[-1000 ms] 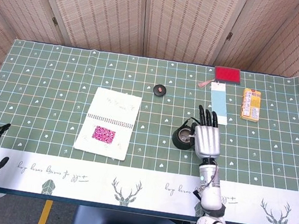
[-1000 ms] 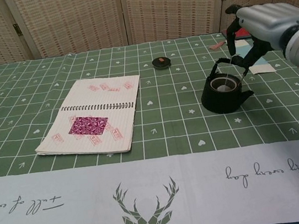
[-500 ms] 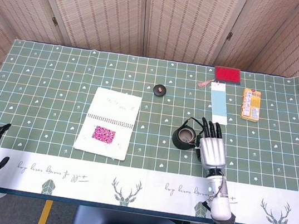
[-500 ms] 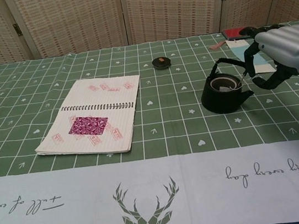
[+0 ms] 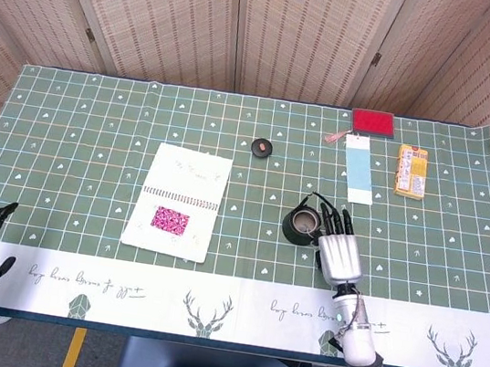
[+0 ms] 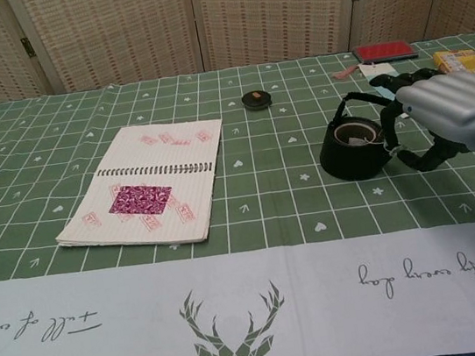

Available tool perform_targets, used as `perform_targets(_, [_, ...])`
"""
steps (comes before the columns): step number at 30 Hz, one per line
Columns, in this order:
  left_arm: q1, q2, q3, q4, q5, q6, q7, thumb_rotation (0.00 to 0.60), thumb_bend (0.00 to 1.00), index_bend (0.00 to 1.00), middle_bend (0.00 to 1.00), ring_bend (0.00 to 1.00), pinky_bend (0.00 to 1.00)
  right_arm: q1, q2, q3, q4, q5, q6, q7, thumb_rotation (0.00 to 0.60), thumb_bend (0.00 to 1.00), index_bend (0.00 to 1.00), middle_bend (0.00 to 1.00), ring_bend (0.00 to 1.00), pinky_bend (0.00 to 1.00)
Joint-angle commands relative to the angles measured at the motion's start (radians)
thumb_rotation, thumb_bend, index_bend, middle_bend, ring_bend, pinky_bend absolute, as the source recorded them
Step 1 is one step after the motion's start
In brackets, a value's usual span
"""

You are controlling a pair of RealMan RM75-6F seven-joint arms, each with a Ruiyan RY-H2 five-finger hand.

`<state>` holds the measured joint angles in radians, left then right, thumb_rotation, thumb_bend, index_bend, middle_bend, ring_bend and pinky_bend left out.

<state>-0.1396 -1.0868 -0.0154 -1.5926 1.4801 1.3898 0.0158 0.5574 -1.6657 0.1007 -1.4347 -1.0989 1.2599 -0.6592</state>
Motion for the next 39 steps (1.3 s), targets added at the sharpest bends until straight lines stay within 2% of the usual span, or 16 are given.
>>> perform_targets(1, [0.000, 0.000, 0.000, 0.000, 0.000, 0.000, 0.000, 0.600, 0.28, 0.02, 0.13, 0.18, 0.14, -0.003, 0.004, -0.001, -0.004, -0.002, -0.006, -0.004, 0.600, 0.45, 0.26, 0.00, 0.00, 0.00])
perform_targets(9, [0.000, -0.002, 0.000, -0.002, -0.003, -0.002, 0.009, 0.600, 0.28, 0.02, 0.13, 0.18, 0.14, -0.028, 0.031, -0.019, -0.030, -0.037, 0.004, -0.002, 0.600, 0.45, 0.23, 0.00, 0.00, 0.00])
perform_targets(13, [0.001, -0.003, -0.001, -0.002, -0.001, 0.001, 0.010, 0.600, 0.28, 0.02, 0.13, 0.18, 0.14, -0.052, 0.078, -0.032, -0.089, -0.082, 0.028, 0.034, 0.600, 0.45, 0.20, 0.00, 0.00, 0.00])
perform_targets(18, [0.000, -0.005, -0.001, -0.002, -0.002, 0.000, 0.017, 0.600, 0.28, 0.02, 0.13, 0.18, 0.14, -0.105, 0.209, -0.067, -0.252, -0.181, 0.104, 0.072, 0.600, 0.45, 0.11, 0.00, 0.00, 0.00])
perform_targets(23, [0.002, -0.007, 0.000, -0.005, 0.004, 0.007, 0.026, 0.600, 0.28, 0.02, 0.13, 0.18, 0.14, -0.197, 0.347, -0.137, -0.365, -0.284, 0.219, 0.070, 0.600, 0.45, 0.00, 0.00, 0.00, 0.00])
perform_targets(27, [0.006, -0.010, 0.004, -0.009, 0.015, 0.018, 0.035, 0.600, 0.28, 0.02, 0.13, 0.18, 0.14, -0.281, 0.407, -0.194, -0.346, -0.332, 0.292, 0.112, 0.600, 0.45, 0.00, 0.00, 0.00, 0.00])
perform_targets(30, [0.007, -0.012, 0.007, -0.012, 0.025, 0.024, 0.040, 0.600, 0.28, 0.02, 0.13, 0.18, 0.14, -0.348, 0.435, -0.222, -0.300, -0.341, 0.340, 0.193, 0.600, 0.45, 0.00, 0.00, 0.00, 0.00])
perform_targets(35, [0.000, -0.017, 0.008, -0.005, 0.031, 0.016, 0.056, 0.600, 0.28, 0.02, 0.13, 0.18, 0.14, -0.441, 0.487, -0.236, -0.245, -0.385, 0.427, 0.435, 0.600, 0.45, 0.00, 0.00, 0.00, 0.00])
perform_targets(39, [-0.003, -0.020, 0.003, -0.001, 0.029, 0.016, 0.053, 0.600, 0.28, 0.02, 0.13, 0.18, 0.14, -0.478, 0.508, -0.228, -0.216, -0.425, 0.474, 0.504, 0.600, 0.45, 0.00, 0.00, 0.00, 0.00])
